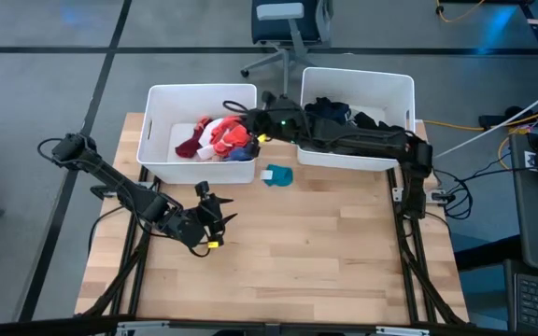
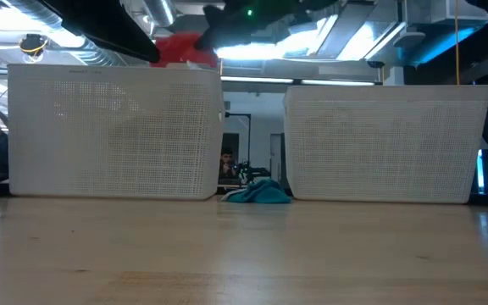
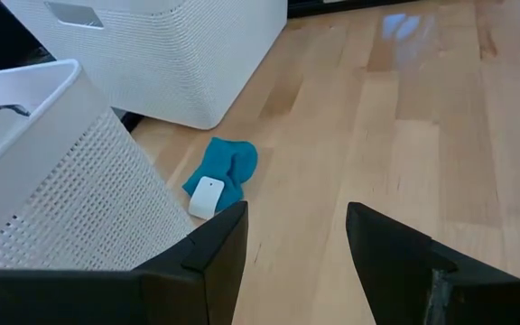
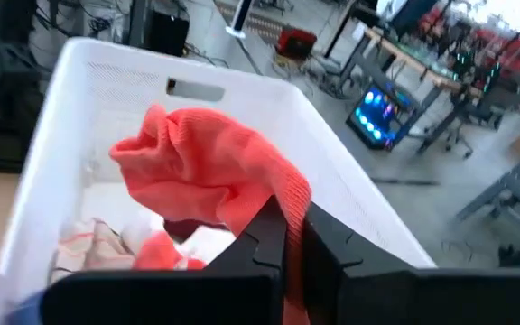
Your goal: Sort clothes
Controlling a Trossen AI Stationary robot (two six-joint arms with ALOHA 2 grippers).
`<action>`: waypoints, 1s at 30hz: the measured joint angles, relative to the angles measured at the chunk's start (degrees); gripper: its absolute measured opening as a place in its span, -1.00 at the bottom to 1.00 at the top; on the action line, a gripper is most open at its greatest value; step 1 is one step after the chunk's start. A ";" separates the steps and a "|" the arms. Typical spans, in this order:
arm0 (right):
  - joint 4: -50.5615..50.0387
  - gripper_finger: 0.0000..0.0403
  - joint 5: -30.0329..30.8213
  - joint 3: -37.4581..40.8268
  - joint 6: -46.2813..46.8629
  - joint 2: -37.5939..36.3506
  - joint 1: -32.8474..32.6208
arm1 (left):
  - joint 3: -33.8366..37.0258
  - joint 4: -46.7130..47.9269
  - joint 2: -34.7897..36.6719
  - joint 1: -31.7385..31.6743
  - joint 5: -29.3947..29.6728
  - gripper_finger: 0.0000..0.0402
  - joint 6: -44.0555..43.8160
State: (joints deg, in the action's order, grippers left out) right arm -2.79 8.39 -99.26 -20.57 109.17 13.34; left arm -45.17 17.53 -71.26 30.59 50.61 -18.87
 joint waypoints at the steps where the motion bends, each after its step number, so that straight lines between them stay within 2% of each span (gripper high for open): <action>1: -0.04 -0.90 0.01 0.00 0.78 0.55 0.25 | 0.00 0.00 0.00 0.00 0.00 -0.10 0.00; 4: -0.41 -0.78 0.04 0.00 2.28 1.71 0.74 | 0.00 -0.01 0.00 0.00 0.00 -0.10 0.17; 9: -2.47 -0.31 0.58 0.04 3.44 0.91 0.16 | 0.00 0.01 0.00 0.00 0.00 -0.10 0.16; 13: -7.55 0.05 5.45 0.03 3.37 -2.45 -2.06 | 0.00 0.47 0.00 0.12 -0.01 -0.10 -0.15; 16: -14.31 0.23 8.85 -0.02 2.62 -5.41 -4.02 | 0.00 0.55 0.00 0.15 0.00 -0.10 -0.20; 20: -26.19 0.35 10.55 0.00 3.62 -9.73 -7.83 | 0.00 0.75 0.00 0.15 -0.01 -0.10 -0.47; 26: -45.33 0.37 9.54 0.22 13.36 -12.01 -14.67 | 0.00 0.60 0.00 0.13 -0.02 -0.10 -0.61; 30: -47.39 0.37 10.54 5.95 17.61 -12.02 -17.82 | 0.00 0.33 0.00 0.11 -0.02 -0.10 -0.84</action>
State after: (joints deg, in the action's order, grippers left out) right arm -50.19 18.93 -93.31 -2.96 97.14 -4.48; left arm -45.17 17.87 -71.26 30.70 50.59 -19.71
